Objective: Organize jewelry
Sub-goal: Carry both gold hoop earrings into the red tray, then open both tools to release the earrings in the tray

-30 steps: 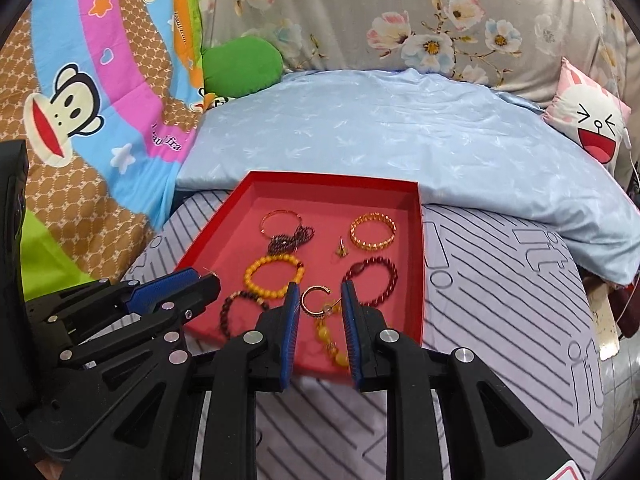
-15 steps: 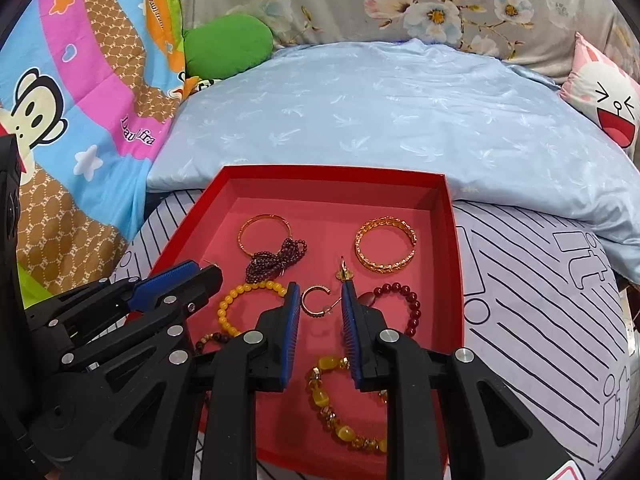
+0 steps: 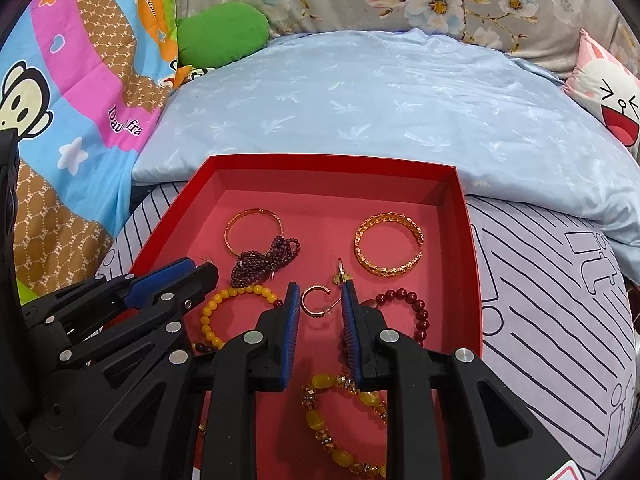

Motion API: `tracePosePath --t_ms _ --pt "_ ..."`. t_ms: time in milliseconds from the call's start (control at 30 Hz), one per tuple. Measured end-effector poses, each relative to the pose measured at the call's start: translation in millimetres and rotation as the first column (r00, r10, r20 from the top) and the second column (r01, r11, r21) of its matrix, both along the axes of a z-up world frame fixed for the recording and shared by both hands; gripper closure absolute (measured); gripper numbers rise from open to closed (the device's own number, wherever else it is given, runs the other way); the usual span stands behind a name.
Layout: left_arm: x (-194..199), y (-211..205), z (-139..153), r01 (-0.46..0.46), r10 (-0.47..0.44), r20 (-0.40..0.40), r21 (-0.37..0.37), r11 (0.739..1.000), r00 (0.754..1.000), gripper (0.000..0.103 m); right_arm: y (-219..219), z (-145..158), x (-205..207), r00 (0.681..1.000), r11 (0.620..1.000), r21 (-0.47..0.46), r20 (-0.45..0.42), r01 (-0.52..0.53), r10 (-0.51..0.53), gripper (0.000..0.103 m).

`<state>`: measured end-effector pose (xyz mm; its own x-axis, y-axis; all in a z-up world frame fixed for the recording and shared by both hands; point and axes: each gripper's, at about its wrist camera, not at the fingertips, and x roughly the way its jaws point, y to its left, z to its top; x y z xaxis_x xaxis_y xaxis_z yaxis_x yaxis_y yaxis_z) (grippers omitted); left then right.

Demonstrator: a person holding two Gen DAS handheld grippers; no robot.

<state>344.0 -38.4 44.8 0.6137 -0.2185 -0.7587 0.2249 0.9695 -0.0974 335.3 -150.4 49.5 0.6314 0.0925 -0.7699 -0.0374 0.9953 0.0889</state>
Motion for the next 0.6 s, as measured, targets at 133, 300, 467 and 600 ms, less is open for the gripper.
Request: tracePosePath --t_ms 133,300,467,600 --pt "1.6 -0.4 -0.9 -0.001 0.001 -0.009 -0.002 1.000 1.000 0.087 0.1 0.8 -0.8 1.000 1.000 -0.007 0.009 0.004 -0.004 0.082" --pt "0.8 -1.5 -1.0 -0.008 0.008 0.001 0.012 1.000 1.000 0.080 -0.8 -0.7 -1.9 1.000 1.000 0.000 0.008 0.010 -0.010 0.080" --pt "-0.4 -1.7 -0.6 -0.007 0.007 -0.002 0.014 1.000 1.000 0.080 -1.7 -0.8 -3.0 1.000 1.000 0.002 0.007 0.013 -0.013 0.079" --pt "-3.1 -1.9 1.5 -0.004 0.004 0.001 0.012 1.000 1.000 0.080 -2.4 2.5 -7.8 1.000 1.000 0.002 0.011 0.015 -0.015 0.078"
